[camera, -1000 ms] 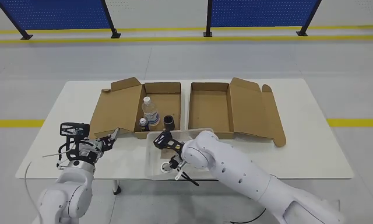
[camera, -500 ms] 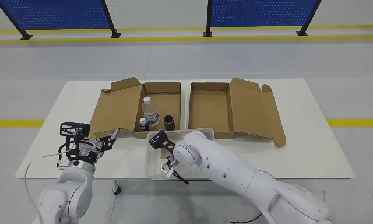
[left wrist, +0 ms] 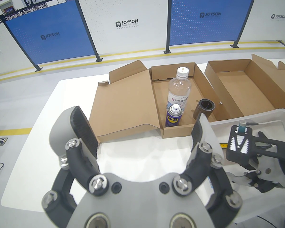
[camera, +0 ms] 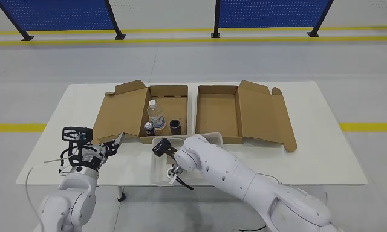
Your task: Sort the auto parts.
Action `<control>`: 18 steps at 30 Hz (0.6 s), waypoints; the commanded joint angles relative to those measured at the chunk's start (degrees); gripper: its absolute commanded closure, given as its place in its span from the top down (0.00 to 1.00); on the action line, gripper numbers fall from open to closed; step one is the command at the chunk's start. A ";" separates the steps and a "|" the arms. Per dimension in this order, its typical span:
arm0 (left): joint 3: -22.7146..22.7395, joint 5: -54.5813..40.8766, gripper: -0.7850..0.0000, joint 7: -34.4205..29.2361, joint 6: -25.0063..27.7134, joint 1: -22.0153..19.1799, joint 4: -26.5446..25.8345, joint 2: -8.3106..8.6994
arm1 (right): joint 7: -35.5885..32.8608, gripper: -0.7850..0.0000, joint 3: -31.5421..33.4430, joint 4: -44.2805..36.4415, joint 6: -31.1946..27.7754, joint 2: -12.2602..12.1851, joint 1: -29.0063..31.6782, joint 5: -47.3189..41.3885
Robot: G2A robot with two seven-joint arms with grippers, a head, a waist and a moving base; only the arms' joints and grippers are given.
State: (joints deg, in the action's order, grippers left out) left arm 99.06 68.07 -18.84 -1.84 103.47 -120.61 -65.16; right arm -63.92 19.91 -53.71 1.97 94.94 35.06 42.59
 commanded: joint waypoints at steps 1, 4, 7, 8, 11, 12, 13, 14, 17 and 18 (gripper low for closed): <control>0.00 0.00 1.00 0.00 0.00 0.00 0.00 0.00 | 0.06 0.42 -0.16 1.16 -0.21 0.61 -0.02 -0.13; 0.00 0.00 1.00 0.00 0.00 0.00 0.00 0.00 | 0.21 0.40 -0.27 2.64 -0.55 1.41 -0.19 -0.14; 0.00 0.00 1.00 0.00 0.00 0.00 0.00 0.00 | 0.30 0.38 -0.36 4.17 -1.04 2.19 -0.53 -0.02; 0.00 0.00 1.00 0.00 0.00 0.00 0.00 0.00 | 0.35 0.38 -0.35 4.64 -1.22 2.46 -0.62 -0.09; 0.00 0.00 1.00 0.00 0.00 0.00 0.00 0.00 | 0.02 0.37 -0.57 5.79 -1.41 3.29 -0.82 0.00; 0.00 0.00 1.00 0.00 0.00 0.00 0.00 0.00 | 0.05 0.37 -0.58 6.39 -1.61 3.55 -0.93 0.01; 0.00 0.00 1.00 0.00 0.00 0.00 0.00 0.00 | 0.30 0.37 -0.53 7.14 -1.98 3.78 -1.08 0.01; 0.00 0.00 1.00 0.00 0.00 0.00 0.00 0.00 | 0.55 0.37 -0.52 7.73 -2.31 4.03 -1.16 -0.01; 0.00 0.00 1.00 0.00 0.00 0.00 0.00 0.00 | 0.64 0.37 -0.66 9.17 -2.87 4.83 -1.28 0.00; 0.00 0.00 1.00 0.00 0.00 0.00 0.00 0.00 | 0.70 0.37 -0.70 9.37 -2.92 5.02 -1.29 0.01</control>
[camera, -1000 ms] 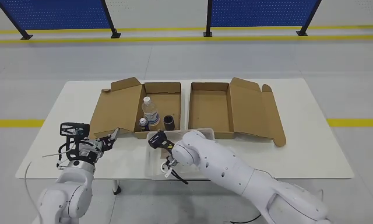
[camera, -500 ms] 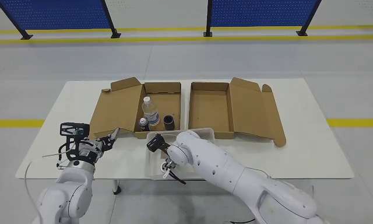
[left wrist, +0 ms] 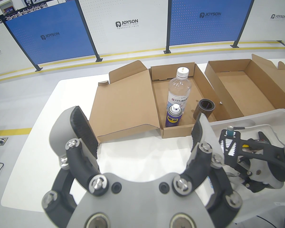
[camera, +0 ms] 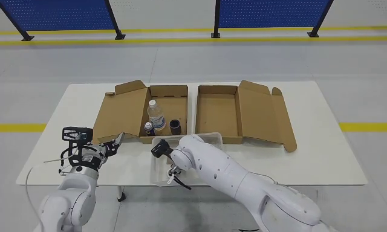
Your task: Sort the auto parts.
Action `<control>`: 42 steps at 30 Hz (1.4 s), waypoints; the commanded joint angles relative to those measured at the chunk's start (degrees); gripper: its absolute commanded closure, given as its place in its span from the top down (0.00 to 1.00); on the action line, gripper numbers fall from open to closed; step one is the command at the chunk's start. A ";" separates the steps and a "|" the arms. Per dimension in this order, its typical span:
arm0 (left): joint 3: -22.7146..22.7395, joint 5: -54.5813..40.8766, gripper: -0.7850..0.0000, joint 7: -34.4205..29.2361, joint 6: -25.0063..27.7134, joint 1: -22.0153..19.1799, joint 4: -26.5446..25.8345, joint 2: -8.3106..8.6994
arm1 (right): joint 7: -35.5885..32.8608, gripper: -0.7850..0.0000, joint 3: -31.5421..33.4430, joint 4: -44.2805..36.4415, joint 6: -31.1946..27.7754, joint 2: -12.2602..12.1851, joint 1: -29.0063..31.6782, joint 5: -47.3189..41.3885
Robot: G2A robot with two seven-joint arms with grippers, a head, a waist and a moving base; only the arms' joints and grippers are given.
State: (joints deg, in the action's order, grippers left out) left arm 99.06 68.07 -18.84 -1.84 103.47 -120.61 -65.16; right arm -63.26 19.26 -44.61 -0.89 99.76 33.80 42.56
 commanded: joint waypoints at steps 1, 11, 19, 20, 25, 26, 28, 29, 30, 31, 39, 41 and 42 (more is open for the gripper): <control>0.00 0.00 1.00 0.00 0.00 0.00 0.00 0.00 | 0.00 0.37 -0.15 0.58 -0.05 0.58 -0.04 0.09; 0.00 0.00 1.00 0.00 0.00 0.00 0.00 0.00 | -0.76 0.07 -0.17 4.98 -1.51 2.80 -0.68 0.24; 0.00 0.00 1.00 0.00 0.00 0.00 0.00 0.00 | 0.19 0.00 0.67 6.64 -1.31 3.91 -1.02 0.39; 0.00 0.00 1.00 0.00 0.00 0.00 0.00 0.00 | 0.33 0.00 0.83 6.63 -1.22 3.91 -1.03 0.38; 0.00 0.00 1.00 0.00 0.00 0.00 0.00 0.00 | 2.66 0.00 2.98 4.73 0.70 3.29 -0.75 0.25; 0.00 0.00 1.00 0.00 0.00 0.00 0.00 0.00 | 3.05 0.00 3.51 4.02 1.06 2.99 -0.59 0.37; 0.00 0.00 1.00 0.00 0.00 0.00 0.00 0.00 | 3.60 0.00 4.61 2.06 1.76 2.24 -0.14 0.82; 0.00 0.00 1.00 0.00 0.00 0.00 0.00 0.00 | 3.63 0.00 5.35 0.60 2.37 1.61 0.21 1.45; 0.00 0.00 1.00 0.00 0.00 0.00 0.00 0.00 | 3.35 0.00 5.72 -0.27 2.74 1.28 0.42 1.78; 0.00 0.00 1.00 0.00 0.00 0.00 0.00 0.00 | 2.11 0.00 6.36 -2.34 3.99 0.60 0.80 2.77; 0.00 0.00 1.00 0.00 0.00 0.00 0.00 0.00 | -2.12 0.00 14.02 -22.36 9.31 -5.27 7.64 9.23; 0.00 0.00 1.00 0.00 0.00 0.00 0.00 0.00 | -2.91 0.00 17.52 -28.19 9.52 -7.24 10.80 11.22; 0.00 0.00 1.00 0.00 0.00 0.00 0.00 0.00 | -3.45 0.00 20.02 -32.33 9.62 -8.50 13.21 12.53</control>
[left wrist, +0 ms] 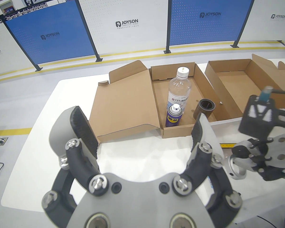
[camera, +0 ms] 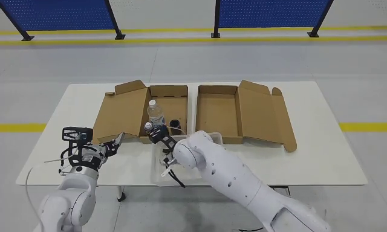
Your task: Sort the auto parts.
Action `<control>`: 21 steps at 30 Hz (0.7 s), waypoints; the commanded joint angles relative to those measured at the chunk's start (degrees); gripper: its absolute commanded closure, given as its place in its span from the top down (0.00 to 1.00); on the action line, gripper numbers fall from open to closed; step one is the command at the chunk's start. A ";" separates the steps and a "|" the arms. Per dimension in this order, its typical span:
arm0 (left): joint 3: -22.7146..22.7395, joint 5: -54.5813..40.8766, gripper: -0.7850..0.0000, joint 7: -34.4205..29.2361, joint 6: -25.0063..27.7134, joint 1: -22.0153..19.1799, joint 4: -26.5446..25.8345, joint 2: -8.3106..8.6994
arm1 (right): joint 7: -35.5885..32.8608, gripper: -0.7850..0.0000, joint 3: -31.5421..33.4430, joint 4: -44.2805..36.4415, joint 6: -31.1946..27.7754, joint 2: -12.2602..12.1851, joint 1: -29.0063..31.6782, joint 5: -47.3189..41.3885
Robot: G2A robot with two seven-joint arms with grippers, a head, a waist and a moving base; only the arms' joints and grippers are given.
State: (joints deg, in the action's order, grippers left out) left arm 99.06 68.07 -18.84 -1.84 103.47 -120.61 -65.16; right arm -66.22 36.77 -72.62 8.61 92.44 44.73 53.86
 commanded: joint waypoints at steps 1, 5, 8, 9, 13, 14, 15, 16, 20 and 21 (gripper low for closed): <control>0.00 0.00 1.00 0.00 0.00 0.00 0.00 0.00 | -0.72 0.00 3.92 -6.27 0.67 -1.79 3.59 1.95; 0.00 0.00 1.00 0.00 0.00 0.00 0.00 0.00 | 0.54 0.00 12.75 -18.59 0.07 -5.02 12.83 3.62; 0.00 0.00 1.00 0.00 0.00 0.00 0.00 0.00 | 4.00 0.00 17.52 -23.36 -2.01 -6.24 18.24 1.44; 0.00 0.00 1.00 0.00 0.00 0.00 0.00 0.00 | 5.46 0.00 19.00 -24.45 -2.77 -6.57 20.04 0.30; 0.00 0.00 1.00 0.00 0.00 0.00 0.00 0.00 | 9.90 0.00 22.95 -26.18 -4.68 -7.46 24.77 -2.45; 0.00 0.00 1.00 0.00 0.00 0.00 0.00 0.00 | 10.41 0.00 23.36 -26.42 -4.49 -7.61 25.41 -2.25; 0.00 0.00 1.00 0.00 0.00 0.00 0.00 0.00 | 11.06 0.00 23.56 -26.70 -4.32 -7.69 26.00 -2.42; 0.00 0.00 1.00 0.00 0.00 0.00 0.00 0.00 | 11.65 0.00 23.68 -26.84 -4.27 -7.78 26.52 -2.57; 0.00 0.00 1.00 0.00 0.00 0.00 0.00 0.00 | 11.92 0.00 23.19 -26.62 -3.84 -7.93 26.48 -1.67; 0.00 0.00 1.00 0.00 0.00 0.00 0.00 0.00 | 11.83 0.00 22.98 -26.48 -3.73 -7.93 26.14 -1.45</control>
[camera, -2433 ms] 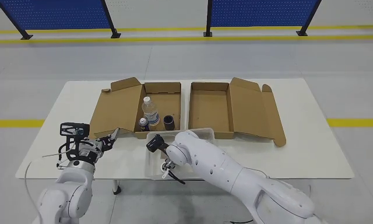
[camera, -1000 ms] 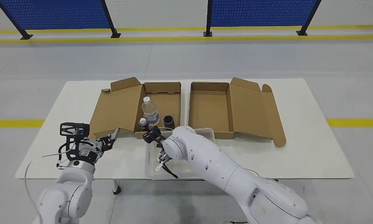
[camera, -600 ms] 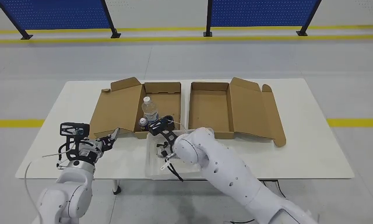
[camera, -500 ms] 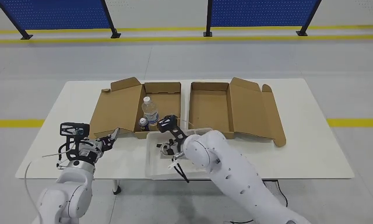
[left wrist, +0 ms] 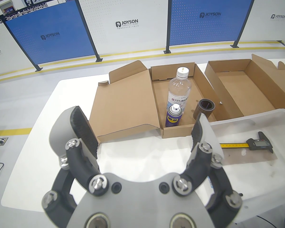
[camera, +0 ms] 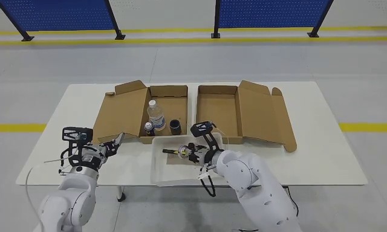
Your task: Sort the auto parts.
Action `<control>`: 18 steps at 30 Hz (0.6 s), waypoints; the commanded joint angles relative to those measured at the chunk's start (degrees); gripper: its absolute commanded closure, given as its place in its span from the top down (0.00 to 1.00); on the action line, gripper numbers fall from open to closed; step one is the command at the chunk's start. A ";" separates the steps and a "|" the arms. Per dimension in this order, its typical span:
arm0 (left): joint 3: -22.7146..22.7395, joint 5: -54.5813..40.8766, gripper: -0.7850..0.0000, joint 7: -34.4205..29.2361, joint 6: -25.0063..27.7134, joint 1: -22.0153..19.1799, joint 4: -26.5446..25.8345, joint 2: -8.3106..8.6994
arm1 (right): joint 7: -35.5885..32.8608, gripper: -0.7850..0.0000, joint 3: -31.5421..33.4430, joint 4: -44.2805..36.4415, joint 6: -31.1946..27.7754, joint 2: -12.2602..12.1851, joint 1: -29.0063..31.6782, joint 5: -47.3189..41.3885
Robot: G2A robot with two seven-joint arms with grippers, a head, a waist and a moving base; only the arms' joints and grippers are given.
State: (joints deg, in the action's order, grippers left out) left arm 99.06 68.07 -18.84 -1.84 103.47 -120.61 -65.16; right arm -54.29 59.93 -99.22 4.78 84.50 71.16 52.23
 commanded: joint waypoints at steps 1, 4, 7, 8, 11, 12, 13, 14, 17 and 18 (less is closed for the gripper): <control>0.00 0.00 1.00 0.00 0.00 0.00 0.00 0.00 | 0.04 0.00 -0.41 0.22 -0.08 0.00 -0.81 0.56; 0.00 0.00 1.00 0.00 0.00 0.00 0.00 0.00 | 1.36 0.00 -1.10 0.90 -1.42 -0.12 -3.06 4.43; 0.00 0.00 1.00 0.00 0.00 0.00 0.00 0.00 | 2.66 0.00 -0.54 2.39 -1.56 -0.13 -5.54 5.72; 0.00 0.00 1.00 0.00 0.00 0.00 0.00 0.00 | 3.03 0.00 -0.24 2.78 -1.59 -0.15 -6.49 6.35; 0.00 0.00 1.00 0.00 0.00 0.00 0.00 0.00 | 1.91 0.00 0.06 3.32 -0.10 -0.19 -9.45 9.61; 0.00 0.00 1.00 0.00 0.00 0.00 0.00 0.00 | 1.28 0.00 0.54 3.89 0.34 -0.23 -10.57 10.43; 0.00 0.00 1.00 0.00 0.00 0.00 0.00 0.00 | 0.49 0.00 0.91 4.50 0.68 -0.24 -11.61 10.83; 0.00 0.00 1.00 0.00 0.00 0.00 0.00 0.00 | 0.23 0.00 1.28 4.95 1.09 -0.24 -12.55 11.20; 0.00 0.00 1.00 0.00 0.00 0.00 0.00 0.00 | -1.76 0.00 2.18 6.78 2.76 -0.30 -14.76 12.91; 0.00 0.00 1.00 0.00 0.00 0.00 0.00 0.00 | -2.44 0.00 2.59 7.60 3.21 -0.34 -15.36 13.21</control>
State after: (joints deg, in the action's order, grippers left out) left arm 99.06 68.07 -18.84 -1.84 103.47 -120.61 -65.16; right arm -56.13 62.20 -92.28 7.57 84.19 56.32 65.20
